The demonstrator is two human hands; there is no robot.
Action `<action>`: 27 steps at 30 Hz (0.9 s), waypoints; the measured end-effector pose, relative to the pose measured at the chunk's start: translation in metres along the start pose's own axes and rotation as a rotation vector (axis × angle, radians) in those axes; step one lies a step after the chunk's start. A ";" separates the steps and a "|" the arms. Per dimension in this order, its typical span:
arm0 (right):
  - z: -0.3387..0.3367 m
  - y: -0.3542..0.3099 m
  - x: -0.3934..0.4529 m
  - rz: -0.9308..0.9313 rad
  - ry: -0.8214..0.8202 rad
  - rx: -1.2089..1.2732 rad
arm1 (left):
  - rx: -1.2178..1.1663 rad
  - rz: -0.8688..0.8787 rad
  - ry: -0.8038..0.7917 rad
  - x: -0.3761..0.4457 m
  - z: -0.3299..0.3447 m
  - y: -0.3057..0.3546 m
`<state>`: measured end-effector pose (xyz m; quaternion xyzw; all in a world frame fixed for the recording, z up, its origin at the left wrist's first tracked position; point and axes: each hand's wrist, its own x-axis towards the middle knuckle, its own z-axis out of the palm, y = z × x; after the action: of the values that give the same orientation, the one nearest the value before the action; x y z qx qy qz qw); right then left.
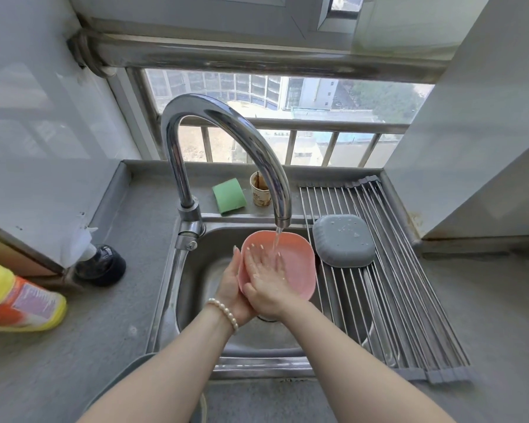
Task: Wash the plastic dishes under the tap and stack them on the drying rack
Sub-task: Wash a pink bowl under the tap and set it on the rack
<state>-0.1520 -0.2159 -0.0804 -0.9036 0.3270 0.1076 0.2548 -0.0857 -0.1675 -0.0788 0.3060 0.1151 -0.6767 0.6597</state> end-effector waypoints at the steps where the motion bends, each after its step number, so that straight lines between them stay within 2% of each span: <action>1: 0.000 -0.002 0.000 -0.032 -0.006 0.035 | -0.004 0.037 0.039 0.002 0.000 -0.001; 4: -0.001 -0.007 -0.006 -0.083 -0.025 0.196 | 0.061 0.120 0.141 0.005 0.004 0.003; 7: 0.000 -0.004 -0.023 -0.171 0.002 0.286 | 0.197 0.148 0.166 0.005 0.002 0.010; 10: 0.002 0.005 -0.038 -0.194 0.151 0.302 | 0.254 0.121 0.131 0.003 0.002 0.015; 12: 0.001 0.014 -0.044 -0.166 0.284 0.198 | 0.332 0.175 0.256 0.007 0.001 0.015; 13: 0.003 0.021 -0.044 -0.158 0.397 0.094 | 0.437 0.224 0.383 0.010 -0.001 0.016; 14: 0.002 0.025 -0.043 -0.121 0.514 0.005 | 0.567 0.281 0.498 0.012 -0.003 0.017; 16: 0.000 0.030 -0.038 -0.007 0.572 -0.132 | 0.829 0.403 0.590 0.013 -0.005 0.017; 18: -0.003 0.028 -0.026 0.160 0.463 -0.154 | 1.006 0.543 0.540 0.012 0.000 0.010; 20: -0.013 0.023 -0.018 0.418 0.295 -0.039 | 1.105 0.575 0.427 0.010 0.007 -0.001; 21: -0.016 0.022 -0.015 0.496 0.270 0.019 | 1.087 0.550 0.355 0.008 0.011 -0.006; 23: -0.019 0.014 -0.009 0.505 0.255 0.108 | 0.927 0.495 0.281 0.009 0.011 -0.014; 25: -0.020 0.003 -0.008 0.384 0.201 0.217 | 0.679 0.393 0.280 0.005 0.013 -0.015; 27: -0.017 -0.005 -0.010 0.185 0.128 0.282 | 0.509 0.293 0.247 0.001 0.010 -0.011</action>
<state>-0.1558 -0.2162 -0.0610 -0.8299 0.4363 0.0258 0.3468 -0.0991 -0.1729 -0.0742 0.5543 -0.0240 -0.5394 0.6334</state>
